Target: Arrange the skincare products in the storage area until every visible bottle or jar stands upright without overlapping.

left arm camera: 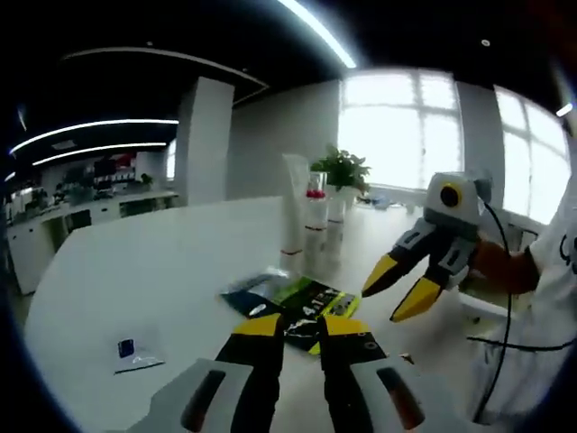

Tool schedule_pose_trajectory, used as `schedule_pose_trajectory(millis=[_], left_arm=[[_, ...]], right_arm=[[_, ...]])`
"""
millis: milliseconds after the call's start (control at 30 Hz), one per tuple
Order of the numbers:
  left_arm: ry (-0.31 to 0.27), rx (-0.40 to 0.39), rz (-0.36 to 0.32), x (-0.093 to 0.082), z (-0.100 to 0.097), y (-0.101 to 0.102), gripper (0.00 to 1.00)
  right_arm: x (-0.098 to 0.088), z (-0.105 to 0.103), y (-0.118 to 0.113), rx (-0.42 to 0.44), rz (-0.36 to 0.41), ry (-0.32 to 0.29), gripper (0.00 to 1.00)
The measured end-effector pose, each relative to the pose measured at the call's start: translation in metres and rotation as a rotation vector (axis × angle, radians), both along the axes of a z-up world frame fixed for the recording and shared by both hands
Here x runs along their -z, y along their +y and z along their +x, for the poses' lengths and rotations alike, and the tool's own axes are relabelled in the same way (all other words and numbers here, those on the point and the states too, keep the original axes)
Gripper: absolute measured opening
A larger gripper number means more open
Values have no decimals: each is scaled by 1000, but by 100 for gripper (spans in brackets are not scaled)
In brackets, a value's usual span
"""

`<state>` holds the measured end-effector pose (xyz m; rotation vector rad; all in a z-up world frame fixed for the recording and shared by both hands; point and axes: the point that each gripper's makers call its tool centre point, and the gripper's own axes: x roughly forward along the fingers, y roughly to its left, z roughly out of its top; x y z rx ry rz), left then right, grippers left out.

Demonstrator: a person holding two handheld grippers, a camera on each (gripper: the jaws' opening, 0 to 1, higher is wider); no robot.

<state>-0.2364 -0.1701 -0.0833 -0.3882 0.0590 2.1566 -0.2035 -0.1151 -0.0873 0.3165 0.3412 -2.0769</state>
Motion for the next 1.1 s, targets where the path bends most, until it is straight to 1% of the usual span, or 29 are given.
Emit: schedule_pose_trajectory(millis=[67, 100, 200, 267, 367, 467, 700, 900, 1000, 1100], left_arm=[[1, 3, -13, 1, 2, -1, 19], [1, 8, -19, 2, 5, -1, 21], [-10, 24, -37, 6, 12, 0, 24], [-21, 41, -48, 11, 22, 3, 28], [-45, 61, -61, 19, 31, 5, 32], [-63, 75, -86, 28, 39, 6, 35], [-76, 95, -157, 45, 55, 3, 39], [-87, 104, -174, 52, 62, 4, 39], [-90, 108, -202, 58, 64, 4, 38], [-88, 106, -210, 58, 65, 3, 38]], right_arm=[[2, 4, -1, -12, 7, -5, 24], [3, 5, -2, -22, 10, -12, 27], [9, 11, -3, -40, 17, -28, 31], [13, 14, -3, -48, 22, -36, 31], [18, 19, -6, -65, 20, -45, 33], [24, 23, -10, -84, 36, -53, 34], [32, 27, -16, -114, 57, -55, 37], [41, 30, -19, -131, 61, -82, 38], [44, 31, -21, -138, 68, -84, 38], [46, 29, -19, -141, 82, -83, 38]])
